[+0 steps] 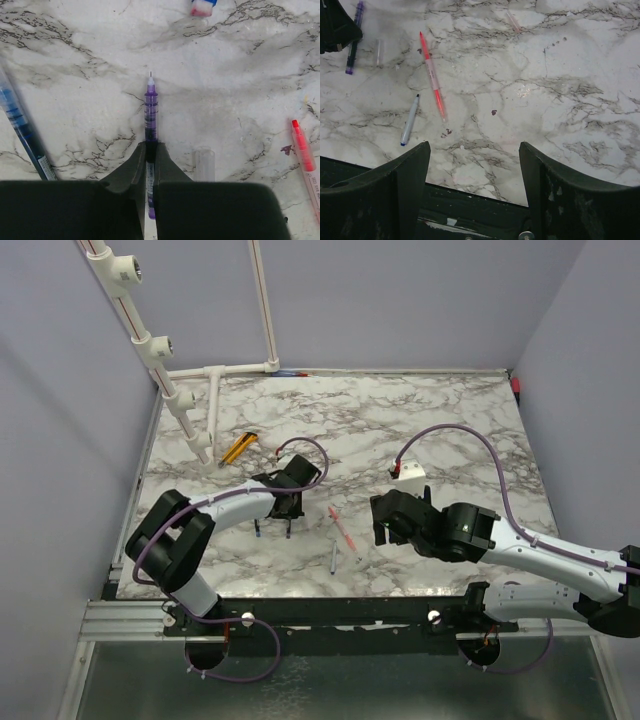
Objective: Insert the pens into the pen caps
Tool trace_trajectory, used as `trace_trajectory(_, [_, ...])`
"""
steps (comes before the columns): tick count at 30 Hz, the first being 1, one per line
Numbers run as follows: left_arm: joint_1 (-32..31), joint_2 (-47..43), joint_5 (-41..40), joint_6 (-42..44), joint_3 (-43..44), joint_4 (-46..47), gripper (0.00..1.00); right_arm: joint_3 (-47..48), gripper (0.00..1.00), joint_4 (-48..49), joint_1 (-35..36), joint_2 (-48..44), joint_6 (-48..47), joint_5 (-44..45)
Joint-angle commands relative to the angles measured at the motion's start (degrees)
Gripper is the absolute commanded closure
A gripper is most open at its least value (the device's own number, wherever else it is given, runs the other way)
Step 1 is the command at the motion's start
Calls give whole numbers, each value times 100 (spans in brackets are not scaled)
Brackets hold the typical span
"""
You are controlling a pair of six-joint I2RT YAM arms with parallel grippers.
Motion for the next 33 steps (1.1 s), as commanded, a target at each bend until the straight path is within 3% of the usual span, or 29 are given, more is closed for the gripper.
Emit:
trace_trajectory(1, [-24, 11, -56, -16, -413, -138, 100, -63, 24, 15, -21, -37, 88, -51])
trace_trajectory(16, [-25, -1590, 604, 646, -363, -65, 100, 39, 26, 502, -21, -163, -93, -498])
trace_trajectory(25, [-24, -2784, 2033, 985, -624, 164, 100, -9, 26, 2019, -21, -405, -540, -1439])
trace_trajectory(33, [-30, -4150, 3089, 1078, -817, 463, 100, 268, 26, 2443, -20, -154, -599, -1675])
